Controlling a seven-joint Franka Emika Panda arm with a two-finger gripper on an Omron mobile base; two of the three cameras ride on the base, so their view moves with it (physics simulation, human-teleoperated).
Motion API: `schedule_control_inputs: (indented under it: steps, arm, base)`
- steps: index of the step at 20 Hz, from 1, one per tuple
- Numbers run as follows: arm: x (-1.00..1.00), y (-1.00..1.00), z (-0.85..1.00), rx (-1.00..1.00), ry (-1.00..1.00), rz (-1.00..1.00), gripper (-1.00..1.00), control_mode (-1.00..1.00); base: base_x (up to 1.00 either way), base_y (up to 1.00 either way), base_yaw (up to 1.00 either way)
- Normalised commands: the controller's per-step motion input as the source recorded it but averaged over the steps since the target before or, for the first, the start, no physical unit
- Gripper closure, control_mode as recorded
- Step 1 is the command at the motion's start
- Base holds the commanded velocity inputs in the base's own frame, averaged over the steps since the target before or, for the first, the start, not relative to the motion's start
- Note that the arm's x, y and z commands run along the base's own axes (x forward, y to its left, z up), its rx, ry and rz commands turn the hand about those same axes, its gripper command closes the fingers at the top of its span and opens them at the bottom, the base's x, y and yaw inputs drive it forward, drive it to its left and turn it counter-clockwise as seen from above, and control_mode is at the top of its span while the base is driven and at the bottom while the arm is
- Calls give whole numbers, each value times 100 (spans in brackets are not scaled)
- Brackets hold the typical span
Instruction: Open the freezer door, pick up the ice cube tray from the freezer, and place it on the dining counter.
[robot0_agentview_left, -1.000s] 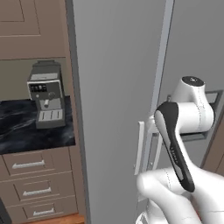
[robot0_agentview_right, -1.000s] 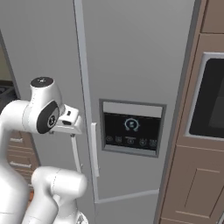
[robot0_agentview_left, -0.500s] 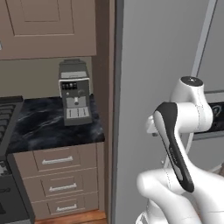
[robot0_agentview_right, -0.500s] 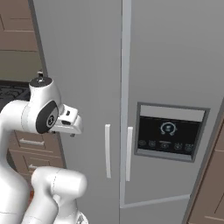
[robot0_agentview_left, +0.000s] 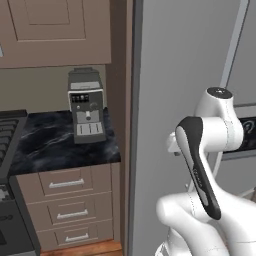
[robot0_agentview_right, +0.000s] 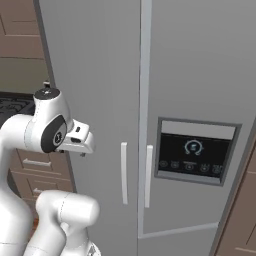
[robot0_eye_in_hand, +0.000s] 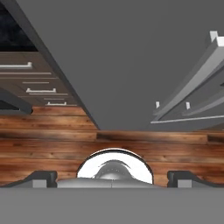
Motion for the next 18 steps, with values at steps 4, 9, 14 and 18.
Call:
schedule_control_inputs:
  steps: [4,9,14,18]
  arm:
    - [0,0,0,0,0,0,-100,100]
    - [0,0,0,0,0,0,-100,100]
    - [0,-7,-1,0,0,0,-100,-100]
    - [-1,-66,-10,2,-8,0,-100,-100]
  base:
    - [25,7,0]
    - [16,0,0]
    - [0,0,0]
    - [0,0,0]
